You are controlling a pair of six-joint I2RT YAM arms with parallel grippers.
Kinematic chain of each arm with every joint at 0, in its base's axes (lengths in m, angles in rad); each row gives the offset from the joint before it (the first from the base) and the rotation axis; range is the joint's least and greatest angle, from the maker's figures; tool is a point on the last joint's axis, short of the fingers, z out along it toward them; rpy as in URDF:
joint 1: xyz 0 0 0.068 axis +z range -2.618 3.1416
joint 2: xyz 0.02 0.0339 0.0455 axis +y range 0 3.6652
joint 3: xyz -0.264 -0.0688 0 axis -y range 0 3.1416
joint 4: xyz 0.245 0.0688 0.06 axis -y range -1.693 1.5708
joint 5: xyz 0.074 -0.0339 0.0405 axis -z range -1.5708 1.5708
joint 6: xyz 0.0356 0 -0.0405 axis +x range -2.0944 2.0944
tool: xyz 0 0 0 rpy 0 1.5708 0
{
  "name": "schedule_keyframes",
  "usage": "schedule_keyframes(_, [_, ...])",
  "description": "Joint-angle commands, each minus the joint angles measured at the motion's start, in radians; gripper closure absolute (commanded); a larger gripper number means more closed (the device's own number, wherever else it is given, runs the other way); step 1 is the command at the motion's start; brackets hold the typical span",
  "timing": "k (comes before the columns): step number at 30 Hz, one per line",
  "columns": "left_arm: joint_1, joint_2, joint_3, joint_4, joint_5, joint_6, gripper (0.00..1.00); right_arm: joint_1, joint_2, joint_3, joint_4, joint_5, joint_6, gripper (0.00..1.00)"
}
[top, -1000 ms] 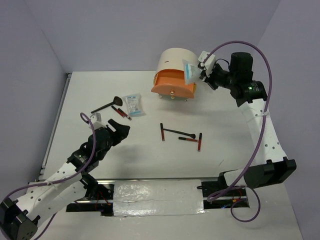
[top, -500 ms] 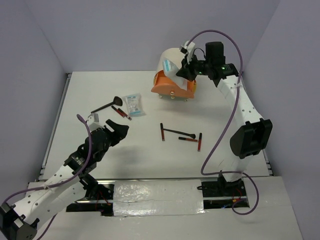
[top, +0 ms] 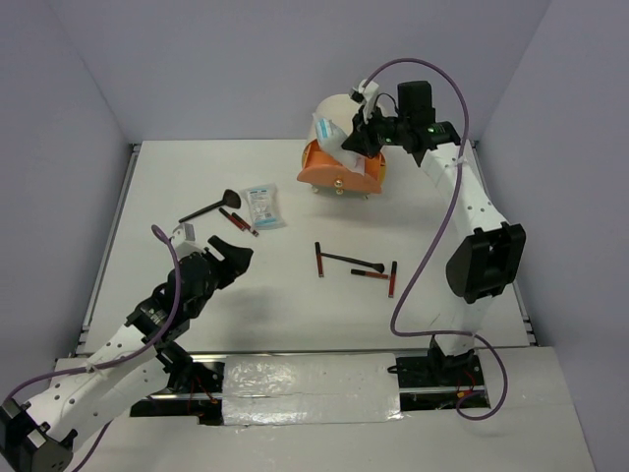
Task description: Organize the makeup
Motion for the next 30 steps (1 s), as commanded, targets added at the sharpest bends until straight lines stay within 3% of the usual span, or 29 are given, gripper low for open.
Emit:
schedule_keyframes(1, [0.003,-0.003,0.006,0.017,-0.012,-0.007,0.21,0.009,0.035,0.064,0.008,0.034,-0.018,0.96])
schedule_keyframes(13, [0.003,0.021,0.012,0.023,-0.010,-0.006,0.21,0.022,0.063,0.114,-0.063,0.184,-0.156,0.95])
schedule_keyframes(22, [0.003,0.047,0.018,0.042,-0.004,-0.001,0.21,0.120,-0.023,-0.031,-0.024,0.299,-0.290,0.94])
schedule_keyframes(30, [0.003,0.036,0.011,0.034,-0.009,-0.005,0.21,0.194,-0.062,-0.096,0.065,0.532,-0.285,1.00])
